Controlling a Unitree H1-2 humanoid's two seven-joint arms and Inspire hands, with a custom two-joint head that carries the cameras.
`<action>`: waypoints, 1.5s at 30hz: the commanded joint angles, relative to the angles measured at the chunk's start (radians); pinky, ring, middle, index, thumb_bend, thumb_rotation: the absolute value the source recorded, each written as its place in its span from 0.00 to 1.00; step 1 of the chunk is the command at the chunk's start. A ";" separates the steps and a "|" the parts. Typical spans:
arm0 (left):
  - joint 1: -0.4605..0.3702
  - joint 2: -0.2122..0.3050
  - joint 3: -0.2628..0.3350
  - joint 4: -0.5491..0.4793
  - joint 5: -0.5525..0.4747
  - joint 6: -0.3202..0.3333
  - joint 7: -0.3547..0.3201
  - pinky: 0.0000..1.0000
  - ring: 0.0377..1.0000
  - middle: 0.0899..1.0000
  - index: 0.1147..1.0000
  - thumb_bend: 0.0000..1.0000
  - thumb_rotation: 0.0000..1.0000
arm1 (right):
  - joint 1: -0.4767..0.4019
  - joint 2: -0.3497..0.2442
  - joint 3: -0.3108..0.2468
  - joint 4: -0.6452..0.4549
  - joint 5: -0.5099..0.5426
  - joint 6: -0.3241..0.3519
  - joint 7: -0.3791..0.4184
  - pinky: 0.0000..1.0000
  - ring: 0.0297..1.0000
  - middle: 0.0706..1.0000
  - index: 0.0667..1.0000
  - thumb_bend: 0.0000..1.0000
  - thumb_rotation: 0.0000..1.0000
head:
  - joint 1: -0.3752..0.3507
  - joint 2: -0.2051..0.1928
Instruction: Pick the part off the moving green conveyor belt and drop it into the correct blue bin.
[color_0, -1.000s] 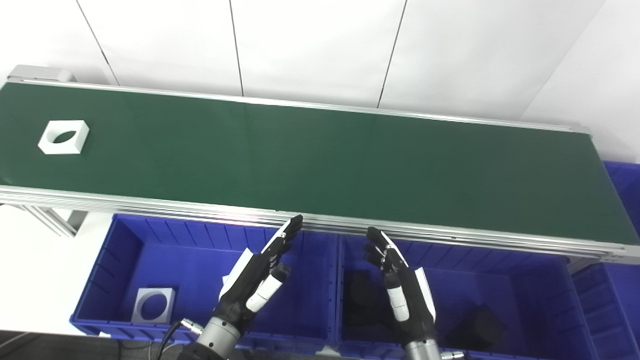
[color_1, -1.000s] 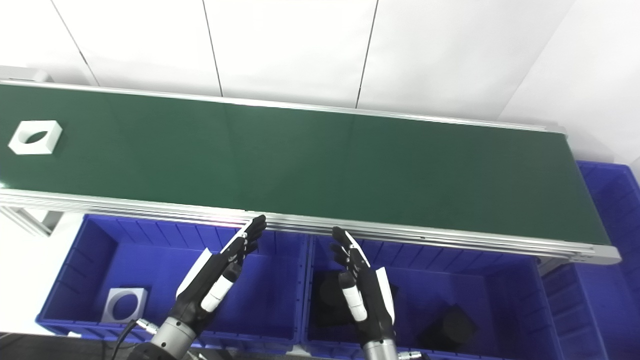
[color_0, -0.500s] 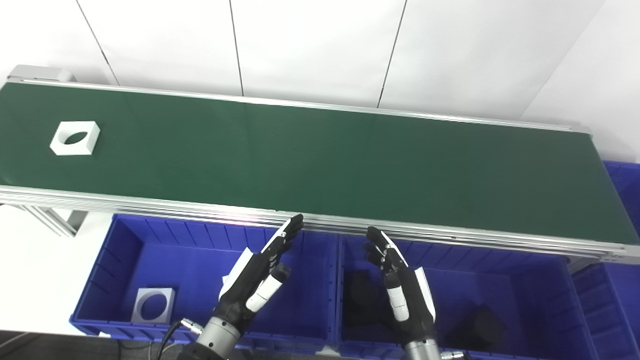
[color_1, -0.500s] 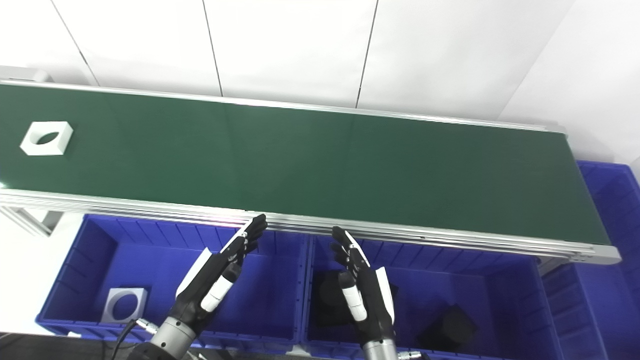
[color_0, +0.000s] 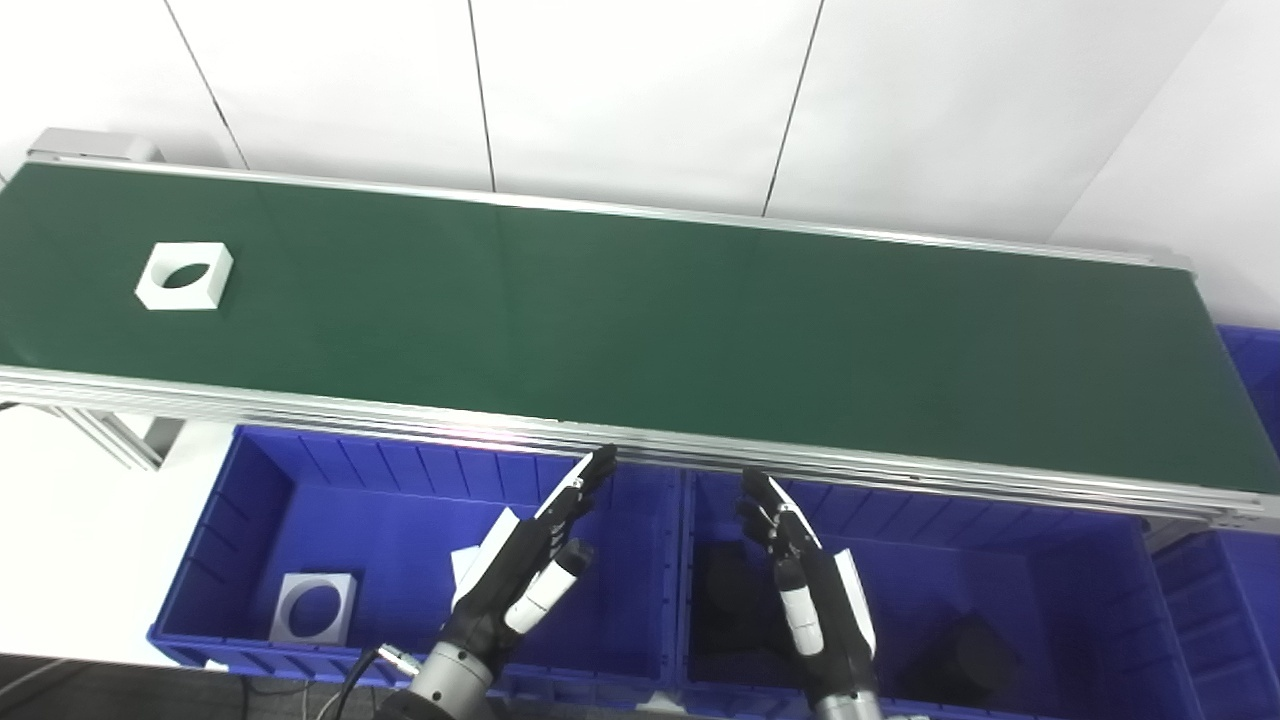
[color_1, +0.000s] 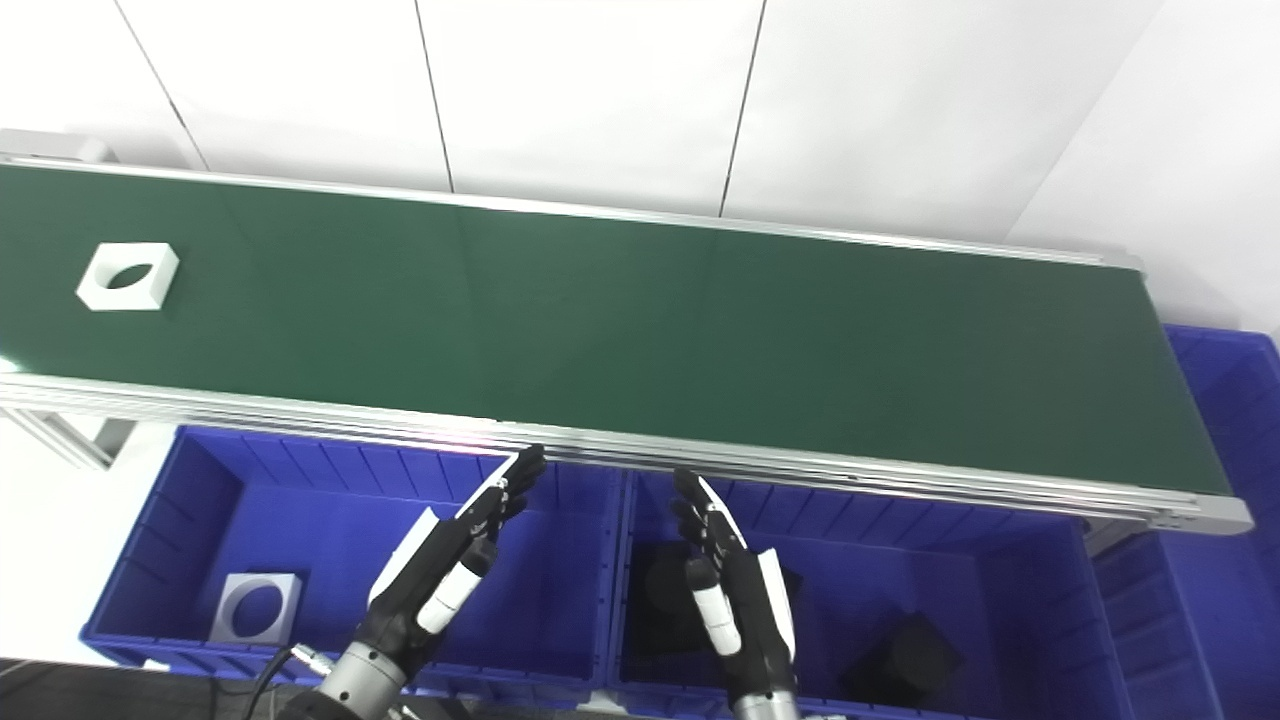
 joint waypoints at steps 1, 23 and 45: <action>-0.019 -0.010 -0.001 -0.001 -0.006 -0.063 0.007 1.00 0.99 0.97 0.95 0.77 1.00 | -0.018 0.002 -0.002 -0.001 0.013 -0.073 0.006 0.89 0.89 0.91 0.90 0.91 1.00 | 0.006 -0.011; -0.040 -0.021 0.000 0.062 0.005 -0.109 0.013 0.99 0.99 0.97 0.95 0.73 1.00 | -0.036 -0.005 -0.013 0.055 0.028 -0.112 0.009 0.88 0.88 0.91 0.90 0.92 1.00 | 0.034 -0.044; -0.129 -0.063 0.052 -0.121 -0.049 -0.122 0.033 0.80 0.85 0.88 0.89 0.90 0.62 | -0.046 -0.009 -0.003 0.037 0.042 -0.107 0.034 0.88 0.88 0.91 0.90 0.92 1.00 | 0.093 -0.035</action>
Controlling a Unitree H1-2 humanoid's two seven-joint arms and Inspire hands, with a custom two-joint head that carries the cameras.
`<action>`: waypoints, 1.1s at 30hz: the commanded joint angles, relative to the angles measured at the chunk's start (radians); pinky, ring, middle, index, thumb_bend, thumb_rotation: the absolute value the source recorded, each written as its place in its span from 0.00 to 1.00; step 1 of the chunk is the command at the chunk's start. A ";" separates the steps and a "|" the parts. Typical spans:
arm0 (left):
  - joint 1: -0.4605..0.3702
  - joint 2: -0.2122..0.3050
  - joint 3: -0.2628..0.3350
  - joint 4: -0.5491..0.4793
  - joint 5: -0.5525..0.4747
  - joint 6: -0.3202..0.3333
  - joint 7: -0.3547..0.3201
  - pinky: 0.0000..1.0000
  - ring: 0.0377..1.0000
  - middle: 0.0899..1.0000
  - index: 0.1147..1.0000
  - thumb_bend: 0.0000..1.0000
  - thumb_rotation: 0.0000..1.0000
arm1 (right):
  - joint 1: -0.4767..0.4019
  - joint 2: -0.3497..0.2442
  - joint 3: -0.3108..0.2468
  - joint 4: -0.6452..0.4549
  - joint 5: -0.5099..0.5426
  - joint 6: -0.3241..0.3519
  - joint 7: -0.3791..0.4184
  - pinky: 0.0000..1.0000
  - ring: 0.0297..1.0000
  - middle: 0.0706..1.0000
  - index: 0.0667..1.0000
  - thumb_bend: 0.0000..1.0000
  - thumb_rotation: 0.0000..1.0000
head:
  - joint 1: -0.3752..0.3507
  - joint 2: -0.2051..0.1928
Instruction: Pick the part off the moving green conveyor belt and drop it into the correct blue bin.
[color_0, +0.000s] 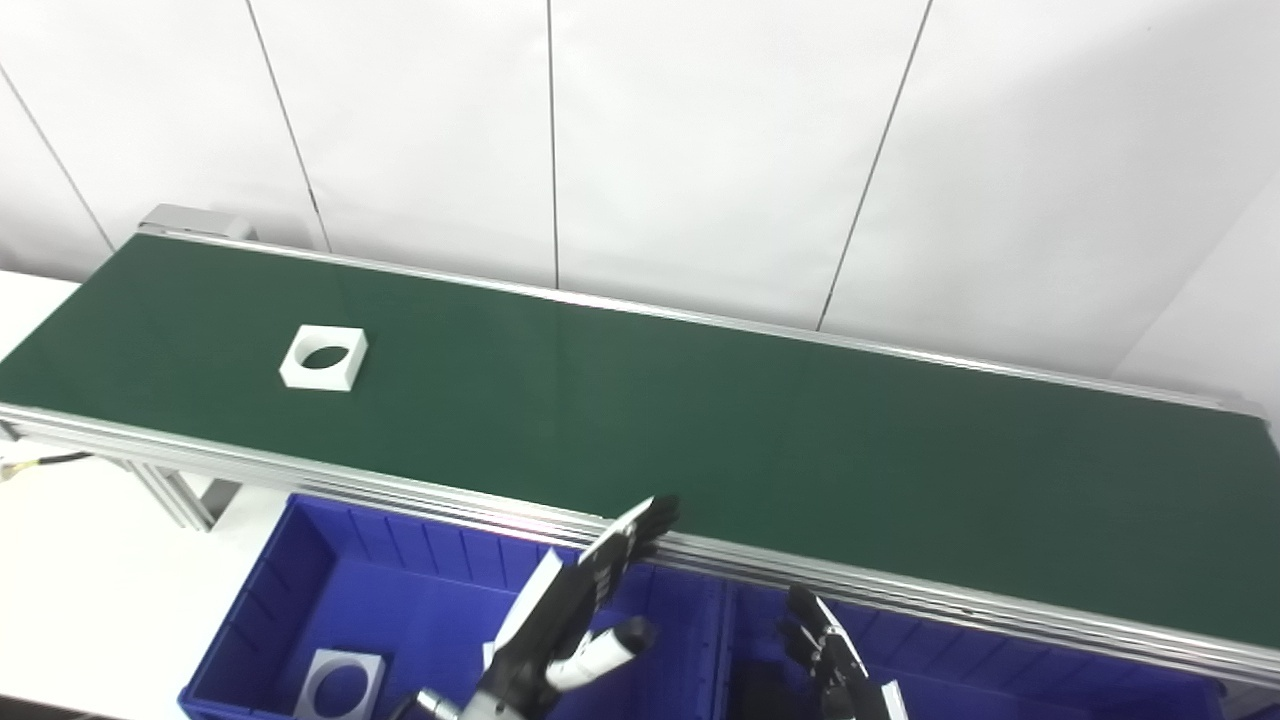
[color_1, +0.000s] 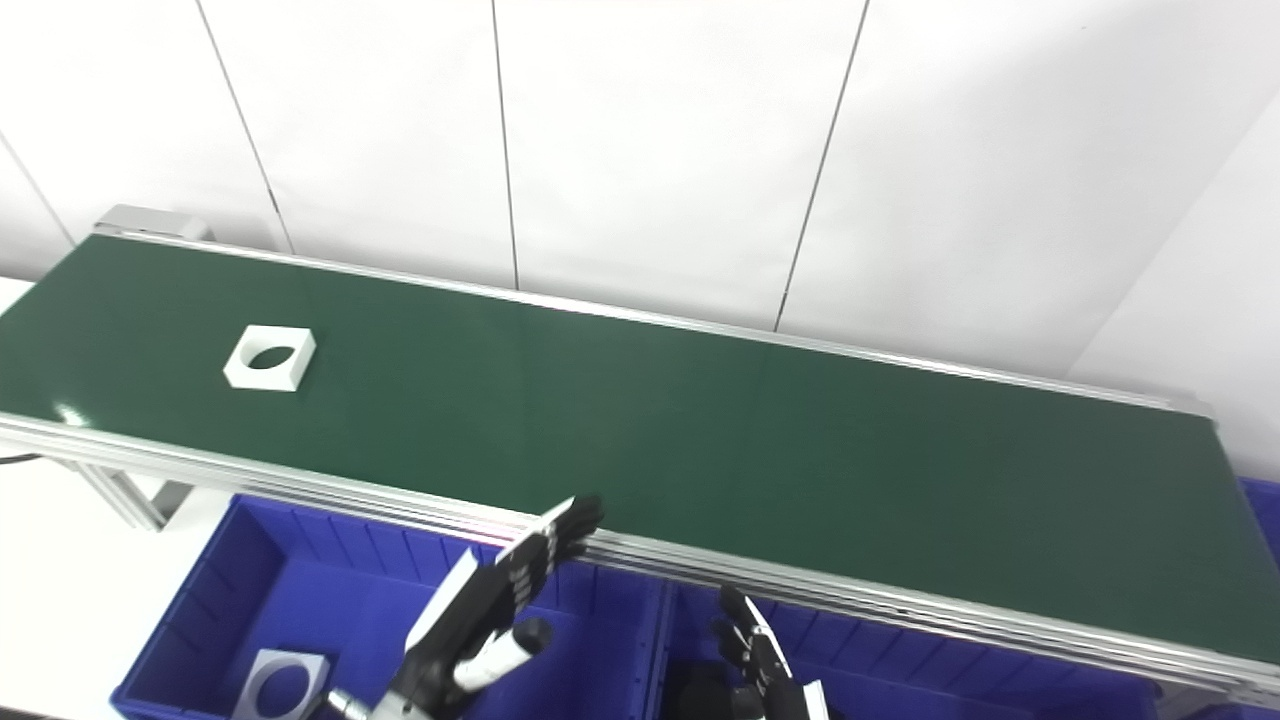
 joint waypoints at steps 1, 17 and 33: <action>-0.050 -0.016 0.016 -0.053 -0.022 -0.012 0.011 0.80 0.85 0.88 0.90 0.91 0.58 | -0.010 0.000 0.003 -0.033 0.011 -0.043 0.013 0.88 0.88 0.91 0.90 0.92 1.00 | 0.007 0.000; -0.300 0.073 0.169 -0.152 0.056 0.040 0.028 0.77 0.82 0.88 1.00 1.00 0.17 | -0.017 0.017 0.014 -0.044 0.013 -0.023 0.011 0.86 0.88 0.90 0.88 0.94 1.00 | 0.012 0.003; -0.593 0.354 0.186 -0.016 0.232 -0.019 -0.047 0.83 0.90 0.95 1.00 1.00 0.13 | -0.023 0.033 0.030 -0.055 0.007 -0.010 0.010 0.88 0.88 0.90 0.89 0.92 1.00 | 0.043 0.008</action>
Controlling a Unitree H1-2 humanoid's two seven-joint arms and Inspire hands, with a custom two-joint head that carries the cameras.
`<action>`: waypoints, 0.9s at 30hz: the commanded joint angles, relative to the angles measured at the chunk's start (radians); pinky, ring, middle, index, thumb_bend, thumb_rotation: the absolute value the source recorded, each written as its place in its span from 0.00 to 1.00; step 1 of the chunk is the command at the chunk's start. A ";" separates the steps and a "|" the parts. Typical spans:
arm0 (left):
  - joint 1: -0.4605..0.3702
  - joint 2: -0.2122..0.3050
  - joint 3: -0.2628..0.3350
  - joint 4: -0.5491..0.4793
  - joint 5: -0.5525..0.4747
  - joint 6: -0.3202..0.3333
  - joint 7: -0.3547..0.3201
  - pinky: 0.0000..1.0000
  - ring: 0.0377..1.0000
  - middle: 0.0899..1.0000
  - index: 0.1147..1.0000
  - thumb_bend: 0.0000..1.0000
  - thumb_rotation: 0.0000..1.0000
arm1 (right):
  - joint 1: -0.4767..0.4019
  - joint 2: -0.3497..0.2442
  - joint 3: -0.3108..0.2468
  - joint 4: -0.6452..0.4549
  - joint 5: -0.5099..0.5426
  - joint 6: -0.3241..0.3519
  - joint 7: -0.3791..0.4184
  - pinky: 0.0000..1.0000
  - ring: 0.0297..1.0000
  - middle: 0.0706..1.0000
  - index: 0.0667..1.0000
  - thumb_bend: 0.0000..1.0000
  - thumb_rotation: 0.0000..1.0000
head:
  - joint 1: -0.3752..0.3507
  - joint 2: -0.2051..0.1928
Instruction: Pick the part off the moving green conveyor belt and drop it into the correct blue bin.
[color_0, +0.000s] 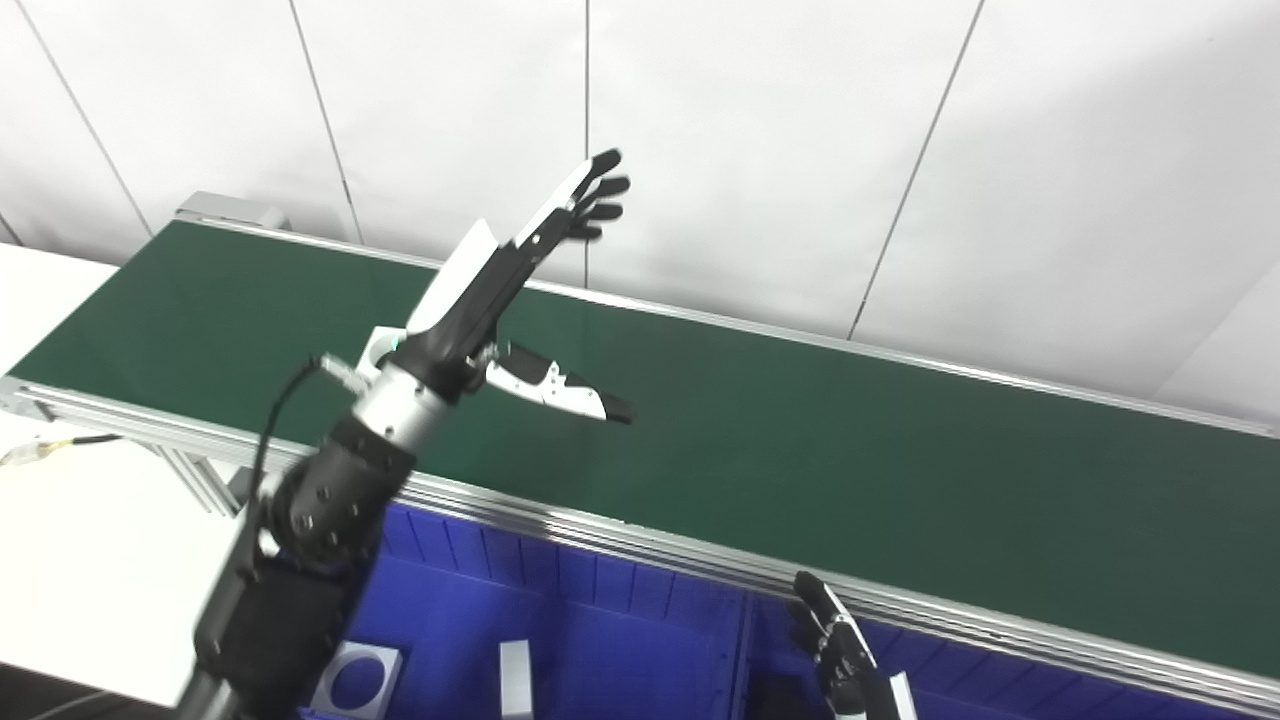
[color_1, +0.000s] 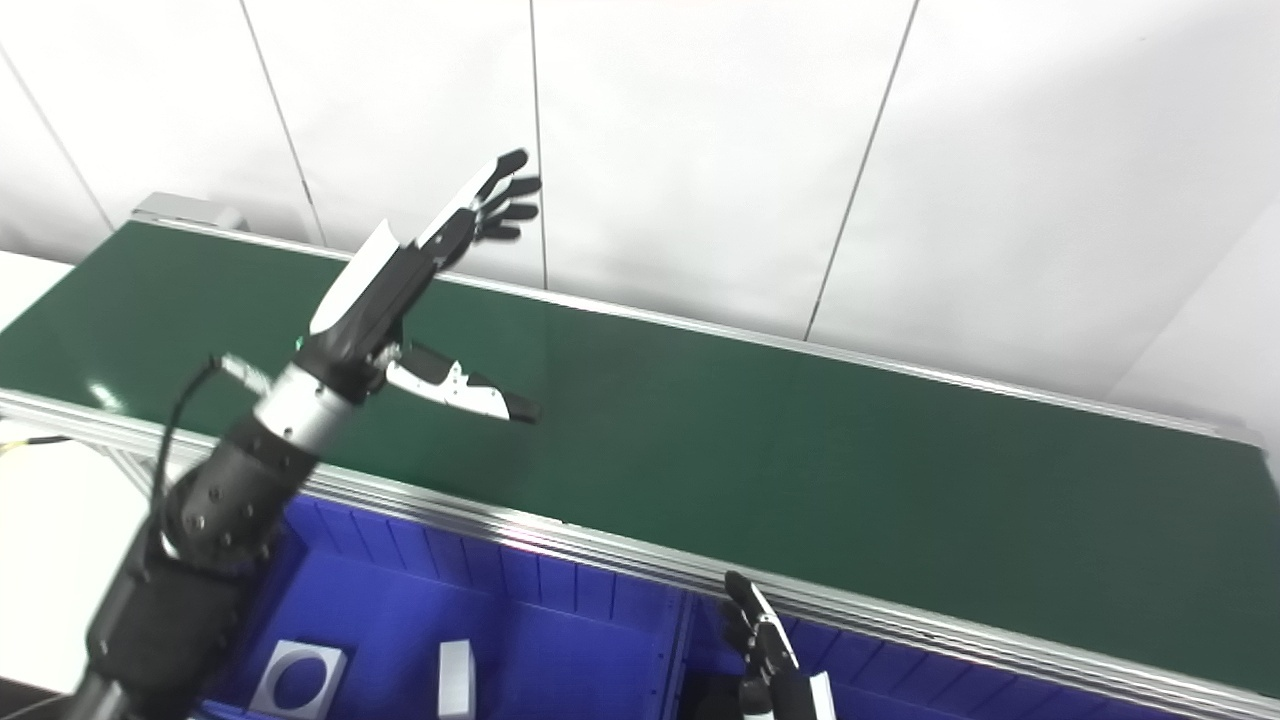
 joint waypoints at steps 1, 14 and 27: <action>-0.077 0.054 -0.001 -0.001 0.038 -0.034 -0.016 0.82 0.90 0.95 1.00 1.00 0.13 | -0.009 0.012 0.007 -0.018 0.006 -0.024 0.011 0.88 0.88 0.90 0.89 0.92 1.00 | 0.003 -0.001; -0.254 0.146 -0.118 0.162 0.390 -0.061 -0.007 0.69 0.80 0.85 0.94 1.00 0.18 | -0.020 0.006 0.017 0.003 0.036 -0.039 0.024 0.89 0.88 0.90 0.88 0.90 1.00 | 0.025 -0.013; -0.400 0.123 -0.216 0.398 0.537 -0.066 0.015 0.77 0.81 0.83 0.91 1.00 0.20 | -0.022 0.013 0.024 0.008 0.013 -0.038 0.014 0.85 0.86 0.88 0.89 0.89 1.00 | 0.016 -0.021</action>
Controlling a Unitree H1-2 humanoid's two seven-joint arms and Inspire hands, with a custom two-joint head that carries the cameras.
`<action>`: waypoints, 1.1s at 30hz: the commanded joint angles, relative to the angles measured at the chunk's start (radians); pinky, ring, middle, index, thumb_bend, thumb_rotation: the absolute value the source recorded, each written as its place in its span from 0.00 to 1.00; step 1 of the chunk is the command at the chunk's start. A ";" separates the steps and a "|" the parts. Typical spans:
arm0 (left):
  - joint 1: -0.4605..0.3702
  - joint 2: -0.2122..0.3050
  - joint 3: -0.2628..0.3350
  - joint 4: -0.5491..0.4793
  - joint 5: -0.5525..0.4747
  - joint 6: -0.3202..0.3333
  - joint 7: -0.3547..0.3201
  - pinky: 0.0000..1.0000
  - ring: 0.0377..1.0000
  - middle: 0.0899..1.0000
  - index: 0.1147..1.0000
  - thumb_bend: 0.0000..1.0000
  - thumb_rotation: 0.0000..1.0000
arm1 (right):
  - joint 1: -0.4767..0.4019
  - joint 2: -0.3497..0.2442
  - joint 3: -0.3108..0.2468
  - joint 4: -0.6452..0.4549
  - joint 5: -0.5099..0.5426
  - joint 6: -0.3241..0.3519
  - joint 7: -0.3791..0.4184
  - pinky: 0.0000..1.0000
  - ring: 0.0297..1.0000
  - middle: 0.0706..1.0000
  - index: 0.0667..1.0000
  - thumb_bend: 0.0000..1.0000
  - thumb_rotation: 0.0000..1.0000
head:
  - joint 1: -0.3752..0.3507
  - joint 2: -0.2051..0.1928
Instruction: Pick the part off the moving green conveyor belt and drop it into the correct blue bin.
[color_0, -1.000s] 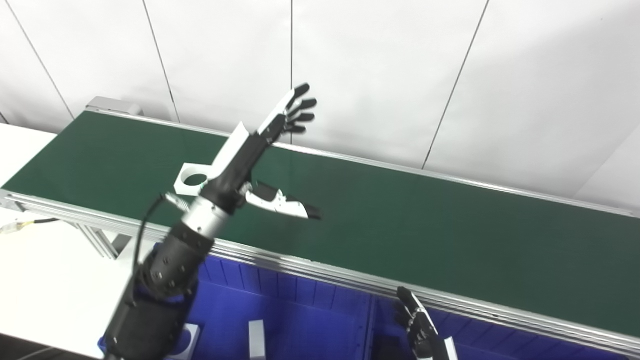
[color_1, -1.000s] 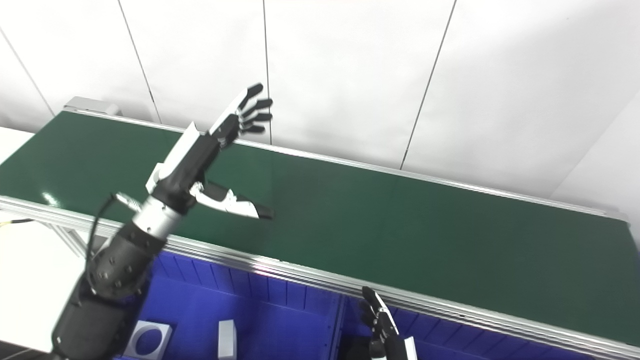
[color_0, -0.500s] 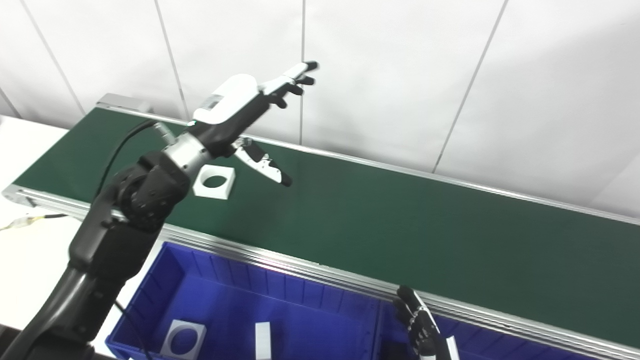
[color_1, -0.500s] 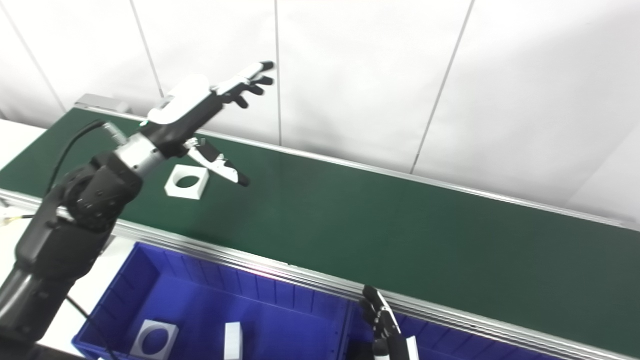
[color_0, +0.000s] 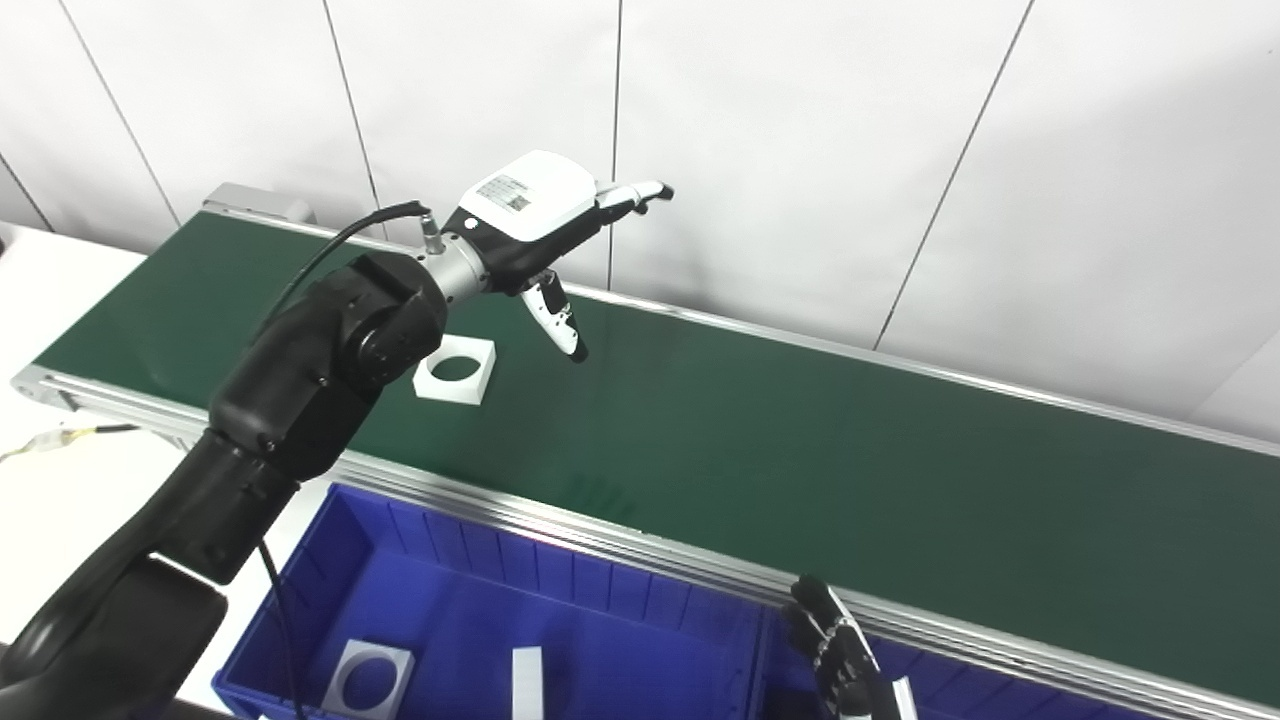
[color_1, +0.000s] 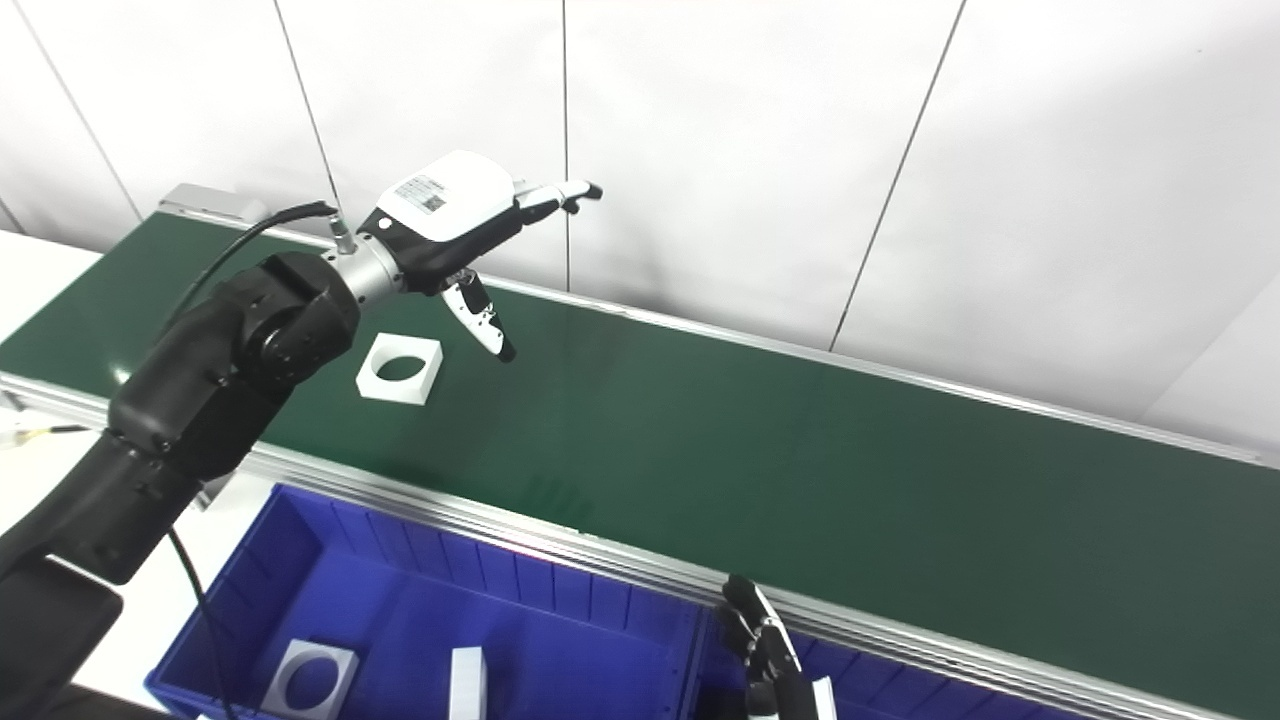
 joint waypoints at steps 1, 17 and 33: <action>-0.077 0.005 -0.002 0.007 0.008 0.000 0.022 0.77 0.81 0.83 0.91 1.00 0.21 | -0.007 0.012 0.008 -0.016 -0.010 -0.039 0.009 0.85 0.86 0.88 0.89 0.89 1.00 | -0.001 0.000; -0.137 -0.035 -0.061 0.152 0.039 0.107 -0.015 0.81 0.85 0.85 0.91 1.00 0.28 | -0.001 0.018 0.025 -0.024 -0.016 -0.043 0.010 0.81 0.84 0.88 0.88 0.86 1.00 | -0.021 0.001; -0.120 -0.084 -0.138 0.268 0.096 0.156 0.040 0.83 0.86 0.85 0.87 1.00 0.25 | 0.012 0.022 0.043 -0.043 -0.042 -0.039 0.004 0.81 0.83 0.88 0.89 0.85 1.00 | -0.055 0.006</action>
